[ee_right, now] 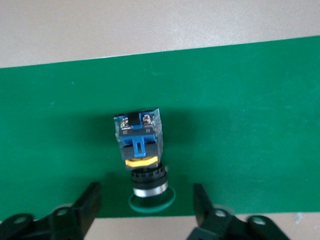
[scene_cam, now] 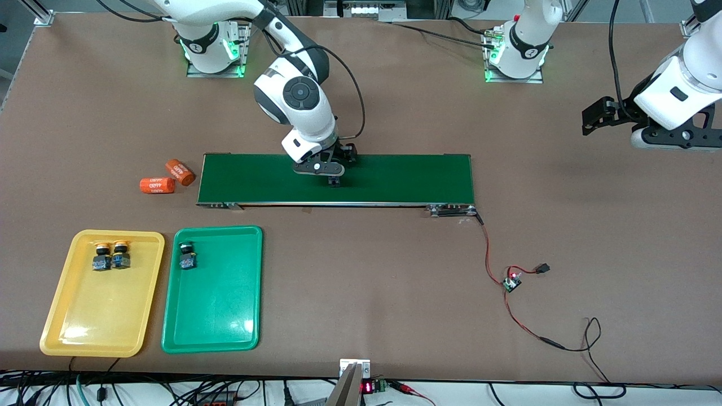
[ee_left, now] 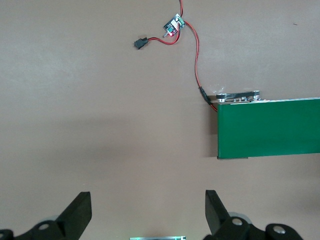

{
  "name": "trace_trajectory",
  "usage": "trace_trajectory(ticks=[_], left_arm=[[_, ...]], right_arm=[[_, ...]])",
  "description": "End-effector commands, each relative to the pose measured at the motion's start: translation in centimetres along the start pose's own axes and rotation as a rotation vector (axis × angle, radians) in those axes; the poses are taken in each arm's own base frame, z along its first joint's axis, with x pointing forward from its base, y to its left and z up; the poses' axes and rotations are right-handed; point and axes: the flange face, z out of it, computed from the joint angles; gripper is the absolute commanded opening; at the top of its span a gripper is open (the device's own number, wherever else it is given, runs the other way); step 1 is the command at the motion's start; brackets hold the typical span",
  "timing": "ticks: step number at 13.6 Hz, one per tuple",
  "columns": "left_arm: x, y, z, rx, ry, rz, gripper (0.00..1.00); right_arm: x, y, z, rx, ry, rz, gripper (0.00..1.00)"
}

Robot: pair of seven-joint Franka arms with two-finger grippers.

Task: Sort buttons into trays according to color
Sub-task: 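Grasp the second green-ringed button with the right gripper, then lower the button into the green tray and open the right gripper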

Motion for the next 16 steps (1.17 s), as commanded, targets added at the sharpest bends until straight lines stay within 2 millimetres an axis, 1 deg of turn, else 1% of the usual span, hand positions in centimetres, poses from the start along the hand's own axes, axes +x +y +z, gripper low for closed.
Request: trace_trajectory(ticks=[1,2,4,6,7,8,10,11,13,14,16], left_arm=[[0.1,-0.3,-0.6,0.008,-0.005,0.016,1.00],[0.1,-0.3,-0.6,0.008,-0.005,0.016,1.00],[0.1,-0.3,-0.5,0.008,-0.007,0.014,1.00],[0.1,-0.3,-0.5,0.008,-0.007,0.014,1.00],[0.1,-0.3,-0.5,0.008,-0.007,0.016,1.00],[0.1,-0.3,-0.5,0.008,-0.007,0.016,1.00],[0.1,-0.4,-0.5,0.008,-0.007,0.014,1.00],[0.1,-0.4,-0.5,0.008,-0.007,0.014,1.00],[0.1,-0.4,-0.5,0.008,-0.007,0.014,1.00],[0.1,-0.4,-0.5,0.008,-0.007,0.014,1.00],[0.1,-0.4,-0.5,0.008,-0.007,0.014,1.00]], right_arm=[[0.7,0.5,1.1,-0.004,0.039,-0.032,0.18],[1.2,0.8,1.6,0.006,0.045,-0.035,0.06],[1.9,0.9,1.9,0.014,0.049,-0.030,0.02],[3.3,1.6,1.3,0.012,0.066,-0.038,0.00],[4.2,1.9,0.4,0.017,0.075,-0.048,0.00],[5.7,2.9,-0.5,0.010,0.082,-0.035,0.00],[8.8,3.8,-3.6,-0.008,0.093,-0.026,0.00],[10.7,4.9,-5.0,-0.030,0.097,-0.027,0.00],[14.9,9.1,-7.1,-0.039,0.090,-0.044,0.00],[16.7,11.2,-7.7,-0.029,0.092,-0.071,0.00],[20.3,17.1,-7.2,-0.064,0.104,-0.103,0.00]])
